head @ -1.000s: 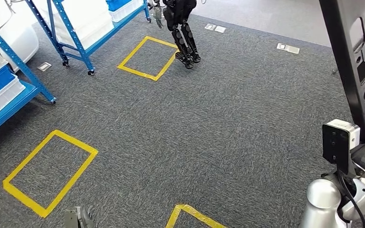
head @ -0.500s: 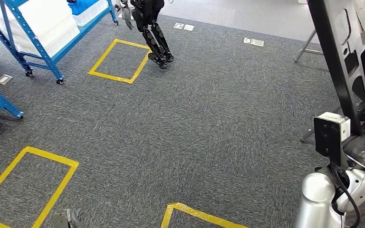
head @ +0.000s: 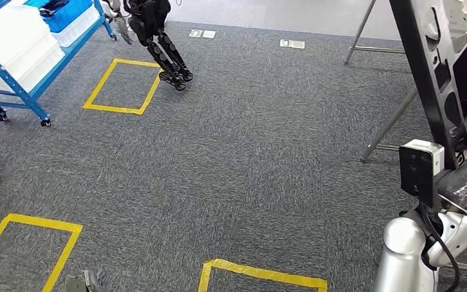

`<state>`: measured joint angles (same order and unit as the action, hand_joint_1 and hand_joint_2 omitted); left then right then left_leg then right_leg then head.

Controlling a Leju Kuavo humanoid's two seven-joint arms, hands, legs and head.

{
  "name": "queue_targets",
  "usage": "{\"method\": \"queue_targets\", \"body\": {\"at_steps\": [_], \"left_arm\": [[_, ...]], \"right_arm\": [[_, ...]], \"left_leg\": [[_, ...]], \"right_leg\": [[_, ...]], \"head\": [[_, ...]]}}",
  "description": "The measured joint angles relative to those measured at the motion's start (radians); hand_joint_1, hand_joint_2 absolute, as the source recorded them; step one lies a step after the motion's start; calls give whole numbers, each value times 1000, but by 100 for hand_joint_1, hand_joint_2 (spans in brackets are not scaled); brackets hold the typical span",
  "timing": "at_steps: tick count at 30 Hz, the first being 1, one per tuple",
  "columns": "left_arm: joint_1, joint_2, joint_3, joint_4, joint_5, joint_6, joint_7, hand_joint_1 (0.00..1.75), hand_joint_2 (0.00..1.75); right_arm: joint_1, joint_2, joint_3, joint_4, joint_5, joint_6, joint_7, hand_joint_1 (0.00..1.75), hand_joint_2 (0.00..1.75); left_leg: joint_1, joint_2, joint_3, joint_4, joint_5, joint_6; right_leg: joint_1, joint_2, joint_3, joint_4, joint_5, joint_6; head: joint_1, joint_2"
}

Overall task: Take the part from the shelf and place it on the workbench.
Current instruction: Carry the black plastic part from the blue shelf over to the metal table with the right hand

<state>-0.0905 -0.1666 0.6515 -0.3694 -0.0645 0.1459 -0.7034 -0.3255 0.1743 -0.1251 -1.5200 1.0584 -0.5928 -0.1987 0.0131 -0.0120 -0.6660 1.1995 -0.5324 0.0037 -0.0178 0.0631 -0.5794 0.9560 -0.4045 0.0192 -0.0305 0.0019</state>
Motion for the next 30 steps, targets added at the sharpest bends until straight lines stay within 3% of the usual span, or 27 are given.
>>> {"method": "queue_targets", "body": {"at_steps": [2, 4, 6, 8, 9, 11, 13, 14, 15, 17, 19, 20, 21, 23, 25, 27, 28, 30], "left_arm": [[1, 1, 8, -4, -7, -3, 0, 0, 0], [2, 1, 12, -6, -14, -9, 0, 0, 0], [1, 1, 14, -8, -19, -13, 0, 0, 0], [-1, 1, 16, -9, -23, -17, 0, 0, 0], [-2, 2, 16, -10, -25, -19, 0, 0, 0], [-3, 7, 17, -11, -27, -22, 0, 0, 0], [-3, 10, 18, -11, -31, -25, 0, 0, 0], [-4, 11, 18, -11, -32, -27, 0, 0, 0], [-6, 11, 19, -11, -34, -29, 0, 0, 0], [-10, 12, 19, -10, -37, -31, 0, 0, 0], [-13, 14, 19, -10, -41, -34, 0, 0, 0], [-14, 15, 19, -10, -44, -36, 0, 0, 0], [-16, 16, 19, -10, -46, -37, 0, 0, 0], [-20, 16, 19, -9, -49, -40, 0, 0, 0], [-21, 17, 19, -9, -53, -42, 0, 0, 0], [-19, 18, 19, -8, -55, -42, 0, 0, 0], [-18, 19, 19, -8, -55, -42, 0, 0, 0], [-18, 20, 19, -8, -55, -42, 0, 0, 0]], "right_arm": [[-11, 2, 3, 5, 0, -1, 0, 175, 175], [-22, 2, 5, 8, -2, -3, 2, 175, 175], [-27, 0, 4, 10, -6, -4, 5, 175, 175], [-29, -4, 2, 10, -8, -4, 7, 175, 175], [-31, -5, 2, 10, -8, -4, 8, 175, 175], [-33, -7, 2, 10, -9, -4, 10, 175, 175], [-33, -10, 1, 11, -10, -4, 13, 175, 175], [-33, -12, 0, 10, -11, -4, 14, 175, 175], [-34, -14, -2, 10, -11, -4, 15, 175, 175], [-37, -19, -4, 8, -11, -4, 17, 175, 175], [-40, -26, -7, 6, -11, -4, 20, 175, 175], [-41, -29, -8, 6, -11, -4, 21, 175, 175], [-40, -33, -10, 5, -11, -4, 22, 175, 175], [-41, -38, -13, 1, -11, -5, 22, 175, 175], [-44, -39, -15, -2, -11, -6, 23, 175, 175], [-43, -40, -15, -2, -11, -6, 23, 175, 175], [-42, -40, -16, -2, -11, -6, 23, 175, 175], [-42, -40, -17, -2, -11, -6, 23, 175, 175]], "left_leg": [[9, -49, 62, -140, 66, 0], [11, -82, 94, -207, 82, 2], [6, -59, 97, -213, 85, 11], [5, -35, 99, -219, 90, 23], [5, -23, 100, -222, 92, 29], [-1, 5, 99, -222, 92, 36], [-3, 37, 98, -222, 91, 40], [-4, 50, 98, -222, 91, 40], [-4, 63, 99, -222, 90, 40], [-5, 87, 102, -223, 87, 36], [-9, 107, 105, -224, 85, 30], [-11, 117, 107, -226, 85, 27], [-10, 122, 108, -226, 80, 23], [-6, 93, 98, -196, 52, 15], [-3, 37, 38, -62, -15, 8], [-1, 12, -30, 69, -54, 5], [0, 10, -35, 70, -38, 5], [6, -3, 2, -30, 37, 4]], "right_leg": [[1, 28, -2, 4, 0, 2], [2, 51, -13, 7, 3, 10], [-1, 70, -24, 7, 8, 22], [-1, 43, -42, 24, -1, 28], [1, 13, -60, 59, -19, 27], [4, -35, -128, 210, -80, 24], [3, -50, -182, 331, -119, 27], [3, -54, -166, 305, -106, 33], [3, -63, -132, 244, -83, 40], [9, -103, -42, 80, -29, 46], [19, -125, -3, 7, -9, 36], [23, -120, 0, 1, -8, 30], [17, -107, 1, -2, -5, 25], [6, -86, 6, -9, -2, 16], [0, -61, 10, -12, -1, 7], [0, -31, 9, -10, -1, 4], [-1, -16, 10, -8, -1, 4], [-4, 14, 11, -3, -3, 5]], "head": [[1, 0], [1, 0], [0, 0], [2, 0], [5, 0], [11, 0], [13, 0], [13, 0], [13, 0], [12, 0], [11, 0], [11, 0], [11, 0], [10, 0], [5, 0], [2, 0], [1, 0], [1, 0]]}}
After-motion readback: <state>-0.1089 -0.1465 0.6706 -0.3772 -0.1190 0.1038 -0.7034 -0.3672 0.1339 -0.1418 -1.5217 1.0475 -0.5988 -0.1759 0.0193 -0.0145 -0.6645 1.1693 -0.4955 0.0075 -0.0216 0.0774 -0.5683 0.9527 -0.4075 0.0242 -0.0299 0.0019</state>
